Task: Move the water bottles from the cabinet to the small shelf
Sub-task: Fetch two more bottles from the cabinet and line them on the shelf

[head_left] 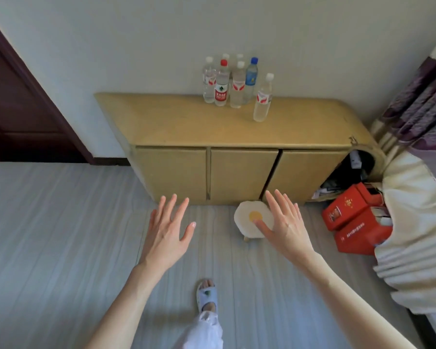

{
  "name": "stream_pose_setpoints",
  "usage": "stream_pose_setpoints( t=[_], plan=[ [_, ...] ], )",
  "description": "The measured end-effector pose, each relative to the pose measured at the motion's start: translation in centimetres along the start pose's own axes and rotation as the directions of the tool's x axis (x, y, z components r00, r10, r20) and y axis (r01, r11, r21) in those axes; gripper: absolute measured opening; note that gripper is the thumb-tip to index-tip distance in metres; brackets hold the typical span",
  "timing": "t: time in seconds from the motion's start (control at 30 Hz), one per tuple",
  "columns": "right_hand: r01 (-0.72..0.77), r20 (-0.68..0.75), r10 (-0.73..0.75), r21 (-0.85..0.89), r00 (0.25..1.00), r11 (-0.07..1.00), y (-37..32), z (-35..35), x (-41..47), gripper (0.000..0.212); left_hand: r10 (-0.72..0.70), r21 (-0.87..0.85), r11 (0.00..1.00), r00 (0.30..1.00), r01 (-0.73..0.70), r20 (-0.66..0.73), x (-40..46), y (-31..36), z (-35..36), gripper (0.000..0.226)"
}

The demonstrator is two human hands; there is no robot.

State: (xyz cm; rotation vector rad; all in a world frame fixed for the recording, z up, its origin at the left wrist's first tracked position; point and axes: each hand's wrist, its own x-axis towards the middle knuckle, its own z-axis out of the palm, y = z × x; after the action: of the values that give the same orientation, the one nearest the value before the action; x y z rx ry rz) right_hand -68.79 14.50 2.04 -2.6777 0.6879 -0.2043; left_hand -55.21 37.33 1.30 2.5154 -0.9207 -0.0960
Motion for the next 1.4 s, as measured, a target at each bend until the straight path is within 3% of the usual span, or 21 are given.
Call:
stream_pose_setpoints(
  t=[0.13, 0.43, 0.73, 0.93, 1.2, 1.4],
  plan=[
    [0.0, -0.018, 0.0, 0.032, 1.0, 0.999, -0.8, -0.6, 9.1, 0.07, 0.039, -0.002, 0.999, 0.999, -0.039, -0.009, 9.8, -1.1, -1.2, 0.071],
    [-0.071, 0.033, 0.07, 0.038, 0.997, 0.997, 1.0, 1.0, 23.0, 0.071, 0.032, -0.041, 0.999, 0.991, -0.027, 0.131, 23.9, -3.5, 1.3, 0.075],
    [-0.072, -0.011, 0.072, 0.015, 0.997, 0.997, 5.2, 0.2, 40.9, 0.069, 0.003, -0.016, 1.0, 0.995, -0.002, 0.101, 41.6, -4.2, 2.9, 0.068],
    [-0.089, -0.141, 0.09, 0.007, 0.986, 0.996, 8.5, -2.5, 50.4, 0.064, 0.106, 0.026, 0.994, 0.99, -0.109, 0.097, 54.0, -1.8, 3.2, 0.066],
    [-0.23, -0.132, 0.228, -0.003, 0.965, 0.973, 11.6, -3.4, 58.4, 0.066, 0.298, 0.032, 0.951, 0.942, -0.306, 0.157, 66.5, 0.2, 4.9, 0.058],
    [-0.353, -0.11, 0.369, 0.141, 0.923, 0.925, 12.8, -2.2, 62.1, 0.067, 0.454, 0.009, 0.885, 0.868, -0.465, 0.202, 75.6, 1.8, 7.0, 0.06]
  ],
)
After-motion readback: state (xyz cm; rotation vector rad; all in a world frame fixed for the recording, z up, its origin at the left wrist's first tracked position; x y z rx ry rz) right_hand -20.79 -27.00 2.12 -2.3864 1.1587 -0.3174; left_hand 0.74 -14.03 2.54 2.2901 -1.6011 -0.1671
